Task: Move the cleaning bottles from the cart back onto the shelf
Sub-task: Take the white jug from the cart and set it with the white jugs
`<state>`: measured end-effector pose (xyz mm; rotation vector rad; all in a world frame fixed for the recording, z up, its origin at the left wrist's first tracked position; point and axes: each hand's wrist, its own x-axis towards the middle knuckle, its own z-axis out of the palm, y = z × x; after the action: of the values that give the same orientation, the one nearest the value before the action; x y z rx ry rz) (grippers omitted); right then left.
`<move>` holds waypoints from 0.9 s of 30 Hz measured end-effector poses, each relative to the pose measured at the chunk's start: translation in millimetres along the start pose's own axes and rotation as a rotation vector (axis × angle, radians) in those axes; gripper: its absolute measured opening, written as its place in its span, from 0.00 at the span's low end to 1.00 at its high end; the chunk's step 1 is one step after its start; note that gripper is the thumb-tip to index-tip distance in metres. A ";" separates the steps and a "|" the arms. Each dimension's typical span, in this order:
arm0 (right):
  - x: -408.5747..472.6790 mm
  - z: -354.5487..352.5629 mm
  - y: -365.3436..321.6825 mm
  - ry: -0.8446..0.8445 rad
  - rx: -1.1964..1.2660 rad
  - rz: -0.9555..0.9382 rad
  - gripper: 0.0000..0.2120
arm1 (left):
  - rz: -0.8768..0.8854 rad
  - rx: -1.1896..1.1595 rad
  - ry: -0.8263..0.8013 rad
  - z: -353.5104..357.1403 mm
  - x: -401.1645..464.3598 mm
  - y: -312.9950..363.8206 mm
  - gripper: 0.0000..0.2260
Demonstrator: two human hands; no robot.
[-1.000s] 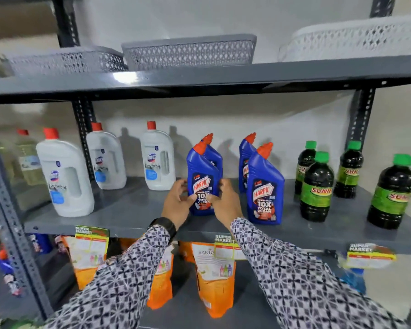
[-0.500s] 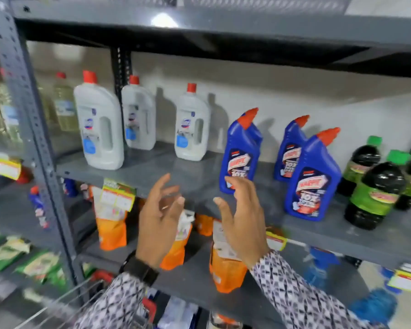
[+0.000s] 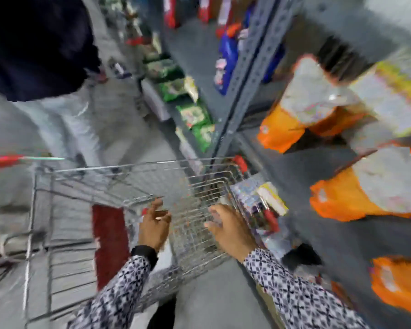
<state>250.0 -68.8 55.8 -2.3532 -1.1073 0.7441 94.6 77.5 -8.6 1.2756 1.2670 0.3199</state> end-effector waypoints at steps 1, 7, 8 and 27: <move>19.4 24.3 3.5 -0.072 0.014 0.033 0.19 | -0.094 0.050 0.008 -7.9 16.2 -21.1 0.20; 115.9 175.8 30.3 -0.394 0.023 0.237 0.16 | -0.448 0.430 -0.125 -35.8 101.3 -126.2 0.23; 124.5 192.4 34.5 -0.449 -0.001 0.275 0.13 | -0.493 0.456 -0.136 -37.2 110.8 -137.2 0.23; 149.7 266.5 27.1 -0.381 -0.123 0.467 0.14 | -0.598 -0.114 0.009 -17.0 120.3 -189.9 0.08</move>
<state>177.8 75.2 -205.4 -2.6839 -0.7525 1.3684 40.7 113.2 -224.6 0.7509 1.5468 -0.0329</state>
